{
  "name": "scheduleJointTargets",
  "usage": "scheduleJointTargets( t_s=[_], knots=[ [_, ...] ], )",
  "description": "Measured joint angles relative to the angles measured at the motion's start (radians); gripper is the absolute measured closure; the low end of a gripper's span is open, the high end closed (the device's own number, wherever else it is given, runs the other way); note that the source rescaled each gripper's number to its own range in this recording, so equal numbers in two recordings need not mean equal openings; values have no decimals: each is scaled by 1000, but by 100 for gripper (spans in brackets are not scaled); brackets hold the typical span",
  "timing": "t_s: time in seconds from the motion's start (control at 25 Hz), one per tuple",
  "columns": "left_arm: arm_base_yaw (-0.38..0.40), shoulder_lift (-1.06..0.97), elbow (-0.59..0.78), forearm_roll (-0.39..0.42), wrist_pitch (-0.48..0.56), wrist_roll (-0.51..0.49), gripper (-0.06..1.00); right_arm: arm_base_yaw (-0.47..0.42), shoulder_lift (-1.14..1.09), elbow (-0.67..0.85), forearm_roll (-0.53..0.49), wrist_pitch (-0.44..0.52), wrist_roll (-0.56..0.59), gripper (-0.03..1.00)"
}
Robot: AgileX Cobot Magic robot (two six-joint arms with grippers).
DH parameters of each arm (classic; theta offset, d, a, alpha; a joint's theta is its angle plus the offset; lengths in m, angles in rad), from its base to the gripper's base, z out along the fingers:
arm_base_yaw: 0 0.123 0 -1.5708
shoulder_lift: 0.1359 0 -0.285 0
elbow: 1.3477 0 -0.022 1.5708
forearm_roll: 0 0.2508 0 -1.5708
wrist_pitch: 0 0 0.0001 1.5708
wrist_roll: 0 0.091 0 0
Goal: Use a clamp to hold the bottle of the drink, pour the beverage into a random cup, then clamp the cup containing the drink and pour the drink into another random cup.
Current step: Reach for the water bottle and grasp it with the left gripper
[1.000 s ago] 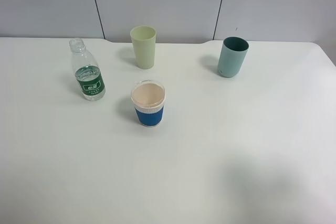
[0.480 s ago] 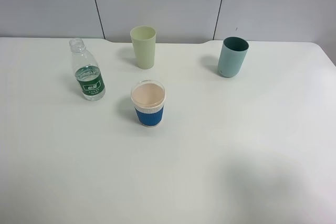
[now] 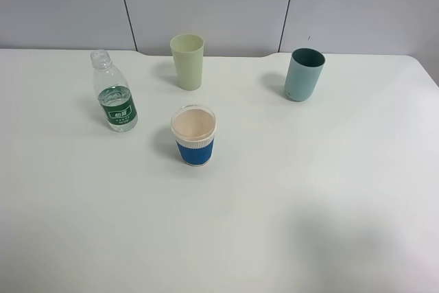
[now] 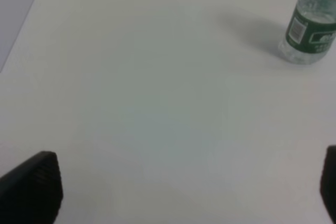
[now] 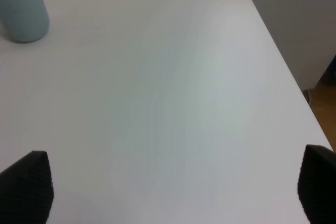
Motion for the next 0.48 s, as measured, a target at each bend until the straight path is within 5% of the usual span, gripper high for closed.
scheduleJointTargets(
  t_s=[0.28,0.48],
  knots=[
    [0,6,-5,-3,-11,0,-6,0,0,0,0,0,0,17],
    [0,101,-44,24,-130,2,-6,0,0,0,0,0,0,17]
  ],
)
